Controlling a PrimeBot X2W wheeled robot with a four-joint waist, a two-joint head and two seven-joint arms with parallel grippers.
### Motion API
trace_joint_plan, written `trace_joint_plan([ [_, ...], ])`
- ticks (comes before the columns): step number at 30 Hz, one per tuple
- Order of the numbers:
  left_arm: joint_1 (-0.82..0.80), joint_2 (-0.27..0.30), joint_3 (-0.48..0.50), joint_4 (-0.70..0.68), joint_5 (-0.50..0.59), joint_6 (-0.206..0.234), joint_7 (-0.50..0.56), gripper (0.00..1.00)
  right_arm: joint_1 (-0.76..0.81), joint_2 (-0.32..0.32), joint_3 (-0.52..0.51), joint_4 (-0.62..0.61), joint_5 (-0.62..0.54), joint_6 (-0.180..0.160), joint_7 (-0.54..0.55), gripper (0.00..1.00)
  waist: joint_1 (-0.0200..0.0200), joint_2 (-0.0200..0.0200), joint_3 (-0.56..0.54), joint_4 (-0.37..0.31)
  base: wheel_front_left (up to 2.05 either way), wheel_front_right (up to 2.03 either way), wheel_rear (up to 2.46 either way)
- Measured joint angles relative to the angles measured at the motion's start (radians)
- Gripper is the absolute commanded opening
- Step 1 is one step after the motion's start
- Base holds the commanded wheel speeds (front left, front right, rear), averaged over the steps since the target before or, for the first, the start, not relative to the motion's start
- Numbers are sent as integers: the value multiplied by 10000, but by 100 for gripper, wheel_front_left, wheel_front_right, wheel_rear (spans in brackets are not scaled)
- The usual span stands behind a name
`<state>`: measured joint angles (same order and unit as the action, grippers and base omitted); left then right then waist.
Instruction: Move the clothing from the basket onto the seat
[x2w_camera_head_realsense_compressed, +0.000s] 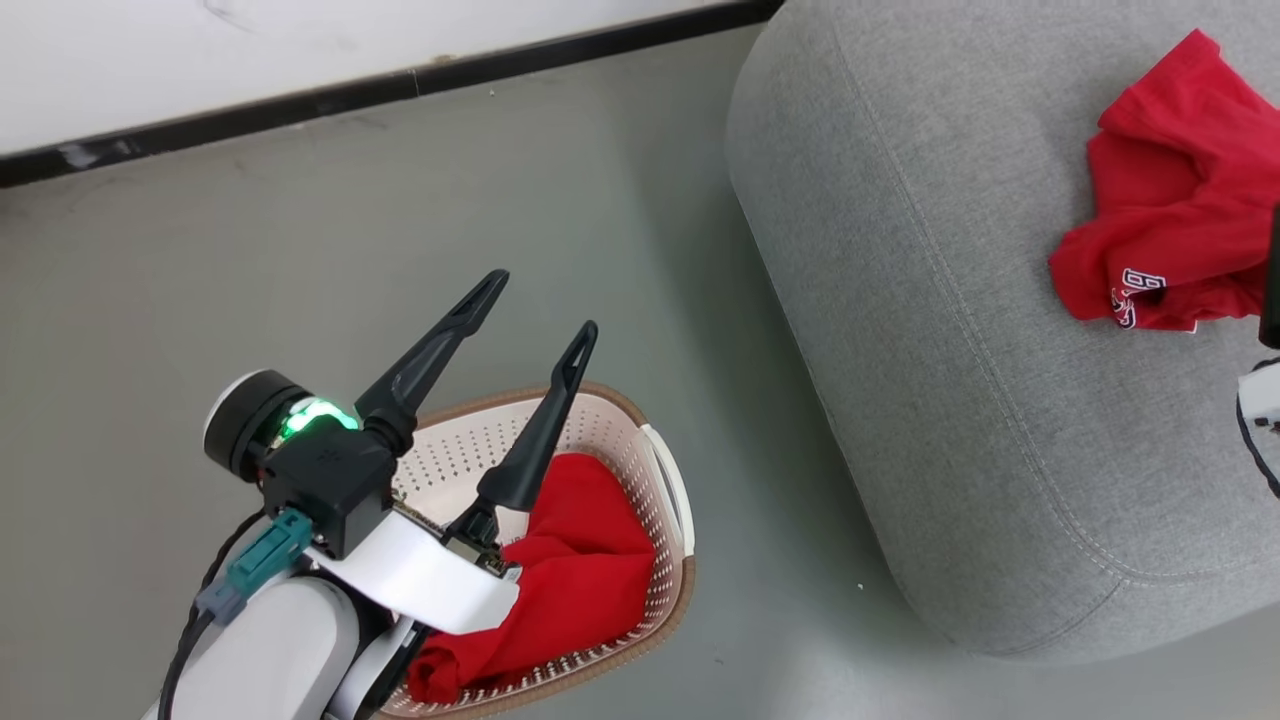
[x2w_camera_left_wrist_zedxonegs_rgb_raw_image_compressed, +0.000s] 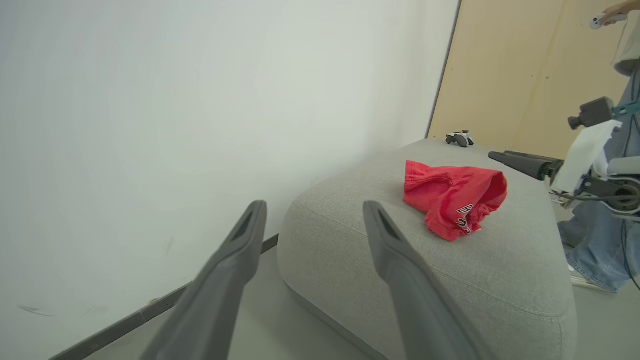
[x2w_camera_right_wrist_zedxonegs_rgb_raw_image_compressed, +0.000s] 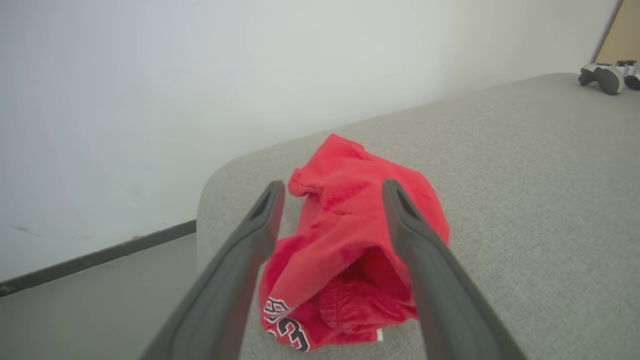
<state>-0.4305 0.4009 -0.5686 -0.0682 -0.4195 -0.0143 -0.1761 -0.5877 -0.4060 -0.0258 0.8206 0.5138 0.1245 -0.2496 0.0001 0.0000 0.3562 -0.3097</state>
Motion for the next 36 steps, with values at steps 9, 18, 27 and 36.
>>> trace_joint_plan([
  [9, 456, -63, 276, 234, -134, 263, -291, 100, 129, 42, 313, -867, -581, 0, -10, 100, 0, 0, -521, 136, 0, 0, 0],
  [18, 1274, -186, 1045, 771, -374, 1043, -533, 100, 127, 579, 775, -1971, -1210, 0, -25, 100, 0, 0, -1174, 516, 0, 0, 0],
  [27, 2034, -201, 1503, 1154, -374, 1567, -631, 100, 230, 1220, 1586, -2698, -1626, 0, -27, 100, 0, 0, -1769, 988, 0, 0, 0],
  [36, 2524, -372, 1726, 1423, -437, 1893, -709, 100, 906, 1852, 2006, -2991, -1795, 0, -21, 100, -1, 0, -2338, 1496, 0, 0, 0],
])
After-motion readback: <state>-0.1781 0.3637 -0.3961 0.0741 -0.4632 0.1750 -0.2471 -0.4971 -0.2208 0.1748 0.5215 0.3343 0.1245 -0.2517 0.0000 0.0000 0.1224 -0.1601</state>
